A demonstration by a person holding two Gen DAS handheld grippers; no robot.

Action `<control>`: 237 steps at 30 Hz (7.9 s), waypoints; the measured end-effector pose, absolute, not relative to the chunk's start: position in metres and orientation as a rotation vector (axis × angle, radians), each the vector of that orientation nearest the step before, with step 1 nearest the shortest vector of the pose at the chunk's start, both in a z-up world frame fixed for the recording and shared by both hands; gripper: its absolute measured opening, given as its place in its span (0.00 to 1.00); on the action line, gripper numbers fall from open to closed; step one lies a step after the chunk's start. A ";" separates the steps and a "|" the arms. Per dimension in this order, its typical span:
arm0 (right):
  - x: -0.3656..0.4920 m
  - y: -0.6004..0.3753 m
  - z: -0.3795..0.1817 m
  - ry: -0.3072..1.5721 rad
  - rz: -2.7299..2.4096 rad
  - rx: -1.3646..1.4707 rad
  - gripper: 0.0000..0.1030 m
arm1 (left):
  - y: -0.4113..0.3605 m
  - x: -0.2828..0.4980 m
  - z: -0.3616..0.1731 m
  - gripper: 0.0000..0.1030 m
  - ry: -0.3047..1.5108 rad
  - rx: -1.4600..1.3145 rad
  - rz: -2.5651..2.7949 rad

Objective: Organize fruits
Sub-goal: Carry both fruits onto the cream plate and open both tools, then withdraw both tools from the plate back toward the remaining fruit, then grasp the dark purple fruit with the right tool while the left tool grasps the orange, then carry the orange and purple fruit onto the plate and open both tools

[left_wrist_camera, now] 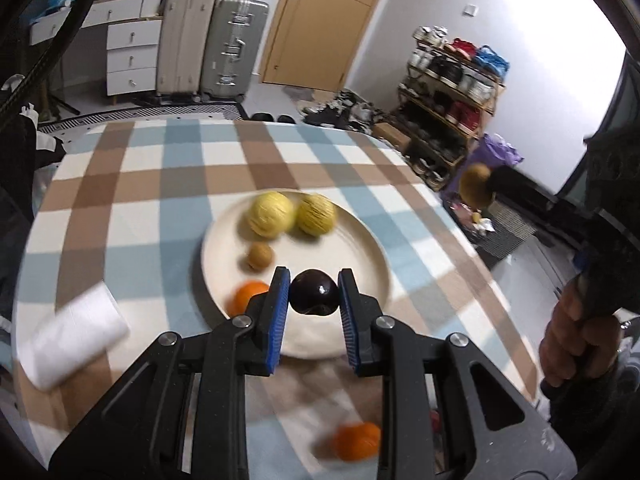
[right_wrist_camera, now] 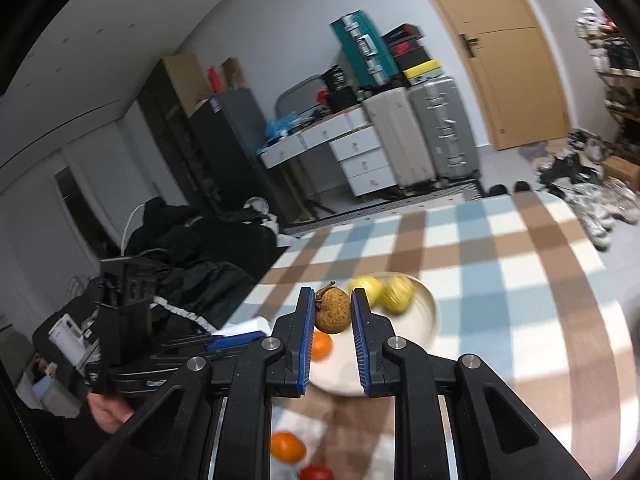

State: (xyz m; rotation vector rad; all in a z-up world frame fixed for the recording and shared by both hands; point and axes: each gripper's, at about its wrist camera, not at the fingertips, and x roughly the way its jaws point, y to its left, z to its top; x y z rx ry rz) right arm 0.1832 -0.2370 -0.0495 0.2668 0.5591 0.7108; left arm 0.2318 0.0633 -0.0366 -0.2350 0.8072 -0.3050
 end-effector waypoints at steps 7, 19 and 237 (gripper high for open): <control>0.258 -0.173 -0.046 0.637 0.831 0.214 0.18 | 0.087 0.283 -0.068 0.21 0.855 -0.261 -0.283; 0.339 -0.091 -0.112 0.881 0.872 0.118 0.18 | 0.097 0.320 -0.115 0.21 0.901 -0.282 -0.277; 0.331 -0.193 -0.167 0.865 0.634 0.115 0.25 | -0.006 0.348 -0.131 0.37 0.964 -0.192 -0.319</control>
